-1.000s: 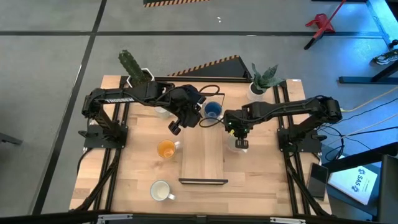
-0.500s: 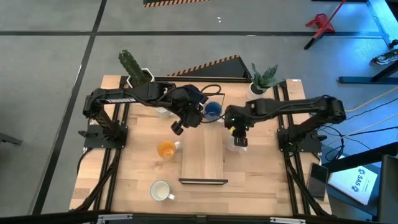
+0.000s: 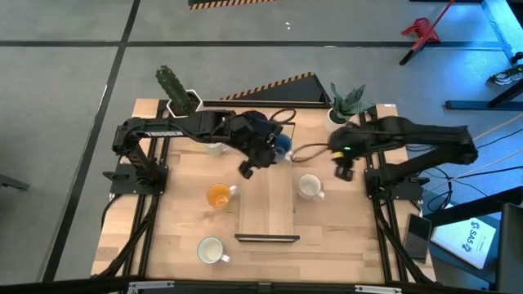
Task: Place coffee mugs
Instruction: Put the gray and white mug on the shelf
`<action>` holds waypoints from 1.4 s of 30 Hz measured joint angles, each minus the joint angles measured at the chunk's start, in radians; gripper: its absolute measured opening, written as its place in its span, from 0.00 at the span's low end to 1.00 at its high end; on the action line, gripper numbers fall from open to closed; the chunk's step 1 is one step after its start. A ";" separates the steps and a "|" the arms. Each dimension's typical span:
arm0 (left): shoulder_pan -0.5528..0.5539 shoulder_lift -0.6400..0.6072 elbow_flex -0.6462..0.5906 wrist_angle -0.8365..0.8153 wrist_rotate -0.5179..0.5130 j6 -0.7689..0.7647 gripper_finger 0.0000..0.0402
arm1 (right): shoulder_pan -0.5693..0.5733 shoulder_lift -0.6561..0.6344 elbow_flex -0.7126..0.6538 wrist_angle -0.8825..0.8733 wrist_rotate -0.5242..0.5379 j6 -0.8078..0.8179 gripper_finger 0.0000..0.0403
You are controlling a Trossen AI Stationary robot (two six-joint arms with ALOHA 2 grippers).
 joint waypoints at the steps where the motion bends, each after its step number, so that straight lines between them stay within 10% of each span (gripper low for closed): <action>1: 0.000 -0.002 -0.007 -0.012 -0.007 -0.004 0.37 | 0.008 -0.020 0.004 -0.050 0.008 0.023 0.37; 22: 0.018 0.170 -0.005 0.266 0.147 0.032 0.37 | 0.256 -0.231 0.016 -0.117 0.298 0.381 0.37; 42: -0.042 0.444 -0.005 0.364 0.256 0.038 0.37 | 0.284 -0.243 0.016 -0.130 0.363 0.353 0.37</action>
